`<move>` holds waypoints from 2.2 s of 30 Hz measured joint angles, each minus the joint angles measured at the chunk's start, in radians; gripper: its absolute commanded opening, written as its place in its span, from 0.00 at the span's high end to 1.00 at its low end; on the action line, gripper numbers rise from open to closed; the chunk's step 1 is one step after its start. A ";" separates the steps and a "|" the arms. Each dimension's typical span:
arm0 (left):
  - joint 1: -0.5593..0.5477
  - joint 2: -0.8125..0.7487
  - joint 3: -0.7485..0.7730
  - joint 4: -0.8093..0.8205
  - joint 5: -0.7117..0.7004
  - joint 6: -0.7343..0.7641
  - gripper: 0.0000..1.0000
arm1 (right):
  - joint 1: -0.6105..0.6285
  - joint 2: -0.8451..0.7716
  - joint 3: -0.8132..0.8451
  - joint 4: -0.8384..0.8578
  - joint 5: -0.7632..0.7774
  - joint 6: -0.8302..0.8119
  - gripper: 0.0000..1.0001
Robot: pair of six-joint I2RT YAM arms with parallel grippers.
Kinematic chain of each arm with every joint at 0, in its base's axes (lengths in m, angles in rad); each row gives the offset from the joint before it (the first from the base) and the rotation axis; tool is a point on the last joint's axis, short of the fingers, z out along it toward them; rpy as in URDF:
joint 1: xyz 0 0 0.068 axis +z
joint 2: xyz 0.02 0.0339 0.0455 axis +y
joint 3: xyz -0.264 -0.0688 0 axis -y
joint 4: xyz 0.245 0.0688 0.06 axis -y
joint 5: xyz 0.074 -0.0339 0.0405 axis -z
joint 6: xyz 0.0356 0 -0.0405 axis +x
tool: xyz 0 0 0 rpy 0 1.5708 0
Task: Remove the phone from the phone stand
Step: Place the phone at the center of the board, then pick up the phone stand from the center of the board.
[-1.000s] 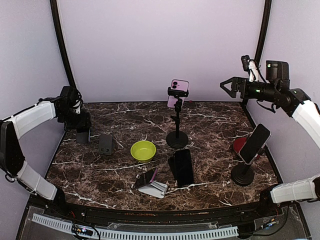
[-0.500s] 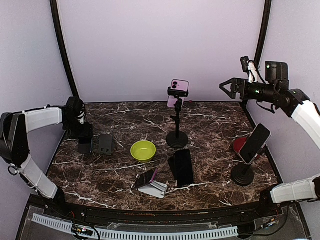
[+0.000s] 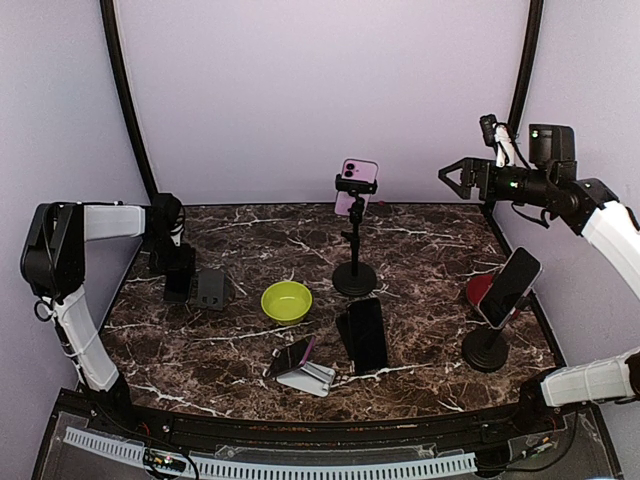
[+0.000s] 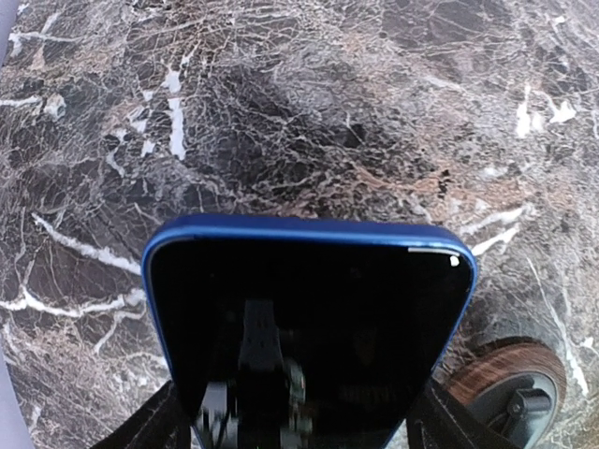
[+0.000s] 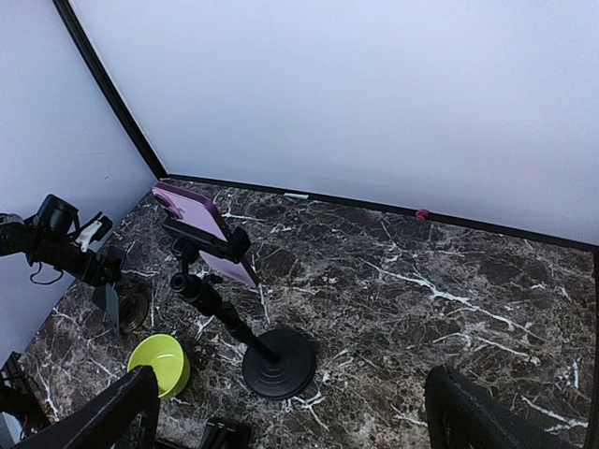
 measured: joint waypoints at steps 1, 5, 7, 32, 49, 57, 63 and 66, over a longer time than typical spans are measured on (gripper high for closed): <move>0.000 0.006 0.002 0.001 -0.002 0.000 0.44 | 0.000 0.000 0.000 0.000 0.000 0.000 0.01; 0.002 0.035 0.003 0.004 -0.010 0.001 0.41 | 0.000 0.002 0.000 0.000 0.000 0.000 0.01; 0.004 0.052 0.003 0.005 -0.012 0.001 0.41 | 0.000 0.005 0.000 0.000 0.000 0.000 0.01; 0.006 0.122 0.052 0.014 -0.019 -0.031 0.12 | 0.000 0.019 0.000 0.000 -0.002 -0.002 0.01; 0.005 0.013 0.037 -0.006 -0.020 -0.008 0.01 | 0.000 0.019 0.000 -0.001 -0.003 -0.002 0.01; 0.004 -0.188 0.061 -0.005 0.008 0.031 0.01 | 0.000 0.018 0.000 -0.002 -0.003 -0.002 0.01; -0.001 -0.256 0.071 -0.006 0.052 0.043 0.01 | 0.000 0.016 0.005 -0.011 -0.003 -0.004 0.01; -0.018 -0.293 0.071 -0.019 0.064 0.051 0.01 | 0.000 0.016 0.013 -0.017 -0.004 -0.006 0.01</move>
